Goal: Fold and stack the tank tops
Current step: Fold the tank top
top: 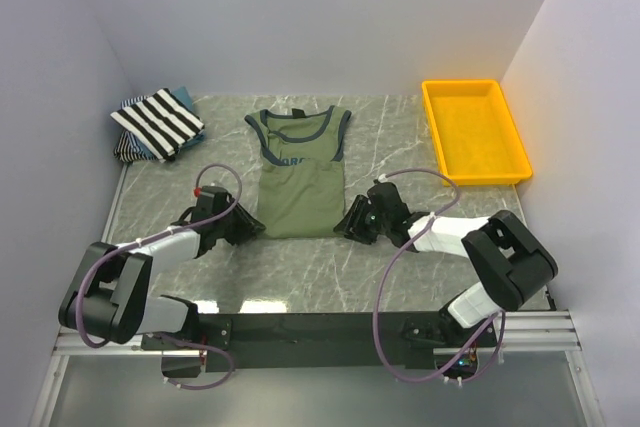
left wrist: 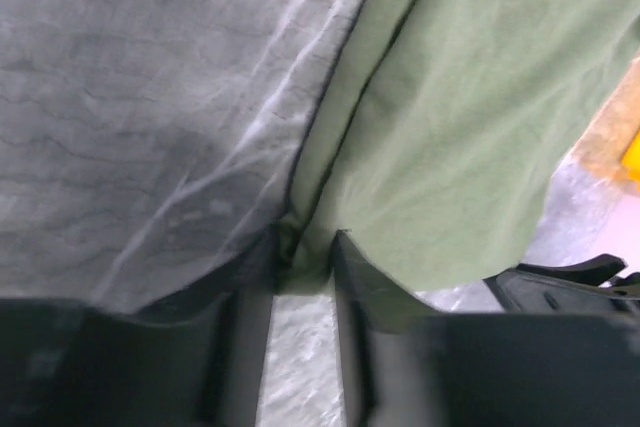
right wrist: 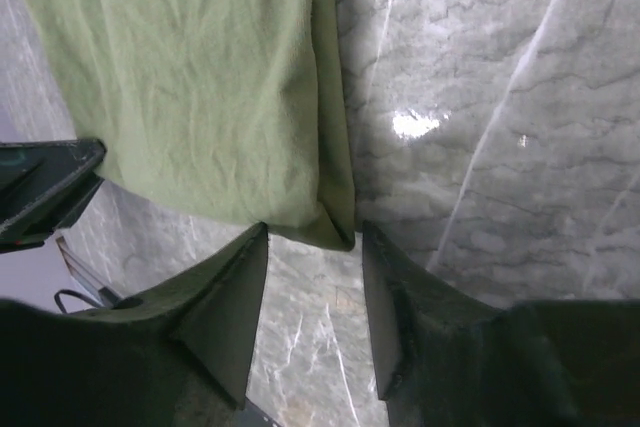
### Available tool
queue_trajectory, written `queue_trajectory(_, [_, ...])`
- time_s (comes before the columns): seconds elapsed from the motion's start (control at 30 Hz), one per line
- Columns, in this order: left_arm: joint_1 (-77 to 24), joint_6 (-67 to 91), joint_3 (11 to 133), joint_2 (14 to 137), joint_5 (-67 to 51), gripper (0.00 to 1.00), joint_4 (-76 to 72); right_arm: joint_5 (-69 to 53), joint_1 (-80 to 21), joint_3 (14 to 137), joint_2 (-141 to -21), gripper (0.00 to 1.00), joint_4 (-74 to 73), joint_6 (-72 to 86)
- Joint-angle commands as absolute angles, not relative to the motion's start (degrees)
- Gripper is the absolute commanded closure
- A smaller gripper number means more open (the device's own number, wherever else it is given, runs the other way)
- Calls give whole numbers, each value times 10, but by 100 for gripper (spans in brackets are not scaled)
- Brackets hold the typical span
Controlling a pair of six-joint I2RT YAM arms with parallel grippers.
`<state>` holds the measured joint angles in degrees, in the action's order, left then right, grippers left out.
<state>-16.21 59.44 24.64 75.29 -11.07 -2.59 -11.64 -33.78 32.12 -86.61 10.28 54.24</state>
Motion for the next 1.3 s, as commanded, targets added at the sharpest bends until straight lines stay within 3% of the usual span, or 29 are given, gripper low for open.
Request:
queue_trajectory(0.0, [-162,581,232,773,-97,68,-18,-84,-348,326,-895,53,104,549])
queue_trajectory(0.2, [-172,549,257,785,-92,99,17,-55,-352,355,-910,78,72,521])
queue_trajectory(0.3, [-195,545,271,786,-97,99,54,-52,-354,366,-896,100,40,501])
queue_trajectory(0.53, [-314,607,249,737,-100,99,151,-55,-392,341,-789,100,-78,477])
queue_trajectory(0.93, [-391,687,194,496,-112,99,344,-37,-561,227,-553,100,-247,605])
queue_trajectory(1.1, [-440,726,146,442,-139,99,346,-23,-635,195,-475,100,-289,691])
queue_trajectory(1.23, [-480,746,124,450,-155,99,312,-16,-663,188,-484,100,-287,711])
queue_trajectory(1.27, [-483,745,125,460,-156,99,308,-13,-664,191,-489,96,-287,709])
